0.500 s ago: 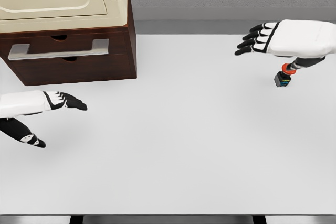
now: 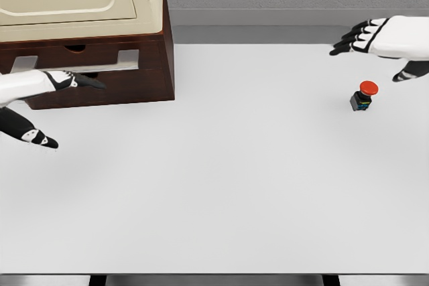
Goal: Open the cabinet drawer with left arm, and place a switch into the drawer with right arm
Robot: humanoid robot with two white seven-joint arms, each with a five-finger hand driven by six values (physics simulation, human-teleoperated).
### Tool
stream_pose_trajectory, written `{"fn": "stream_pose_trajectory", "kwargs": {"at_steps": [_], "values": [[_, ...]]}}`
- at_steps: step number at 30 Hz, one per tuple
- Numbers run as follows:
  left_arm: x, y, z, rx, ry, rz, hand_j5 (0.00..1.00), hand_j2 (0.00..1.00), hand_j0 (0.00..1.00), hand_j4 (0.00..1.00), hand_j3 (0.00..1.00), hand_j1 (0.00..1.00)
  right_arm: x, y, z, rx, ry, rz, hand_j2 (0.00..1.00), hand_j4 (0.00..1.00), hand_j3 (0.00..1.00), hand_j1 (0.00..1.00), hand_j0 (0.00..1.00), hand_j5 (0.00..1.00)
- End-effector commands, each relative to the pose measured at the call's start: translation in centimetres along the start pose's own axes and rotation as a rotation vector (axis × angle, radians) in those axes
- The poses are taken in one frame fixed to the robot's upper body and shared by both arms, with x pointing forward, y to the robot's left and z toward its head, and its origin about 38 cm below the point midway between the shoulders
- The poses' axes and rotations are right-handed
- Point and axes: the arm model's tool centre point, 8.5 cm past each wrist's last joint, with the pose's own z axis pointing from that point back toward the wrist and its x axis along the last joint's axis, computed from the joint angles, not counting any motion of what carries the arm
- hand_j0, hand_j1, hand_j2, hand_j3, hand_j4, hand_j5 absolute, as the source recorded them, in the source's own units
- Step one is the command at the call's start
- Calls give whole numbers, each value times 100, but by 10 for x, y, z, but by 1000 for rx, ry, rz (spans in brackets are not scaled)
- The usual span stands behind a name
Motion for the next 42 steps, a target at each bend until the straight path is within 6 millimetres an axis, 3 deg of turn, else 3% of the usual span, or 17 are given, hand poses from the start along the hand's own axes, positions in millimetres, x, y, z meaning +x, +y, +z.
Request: {"fn": "stream_pose_trajectory", "kwargs": {"at_steps": [1, 3, 5, 13, 20, 25, 30, 42], "values": [[-7, 0, -8, 17, 42, 64, 100, 100, 100, 100, 100, 100, -4, 7, -1, 14, 10, -23, 100, 100, 100, 100, 100, 100], [-8, 4, -13, 33, 54, 80, 100, 100, 100, 100, 100, 100, -12, 15, -1, 24, 25, -48, 100, 100, 100, 100, 100, 100], [-22, 7, -8, 57, 87, 97, 100, 100, 100, 100, 100, 100, -20, 21, 0, 39, 52, -62, 100, 100, 100, 100, 100, 100], [-48, 6, -8, 77, 175, 110, 100, 100, 100, 100, 100, 100, -25, 42, -22, 95, 56, -75, 100, 100, 100, 100, 100, 100], [-58, 3, -6, 65, 231, 111, 100, 100, 100, 100, 100, 100, -33, 53, -38, 129, 81, -78, 100, 100, 100, 100, 100, 100], [-60, 1, -9, 63, 235, 108, 100, 100, 100, 100, 100, 100, -43, 74, -43, 185, 112, -105, 100, 100, 100, 100, 100, 100], [-74, 0, -4, 79, 269, 133, 100, 100, 100, 100, 100, 100, -48, 77, -49, 195, 127, -112, 100, 100, 100, 100, 100, 100], [-74, -11, -10, 38, 263, 119, 100, 100, 100, 100, 100, 100, -61, 83, -59, 215, 165, -134, 100, 100, 100, 100, 100, 100]]}}
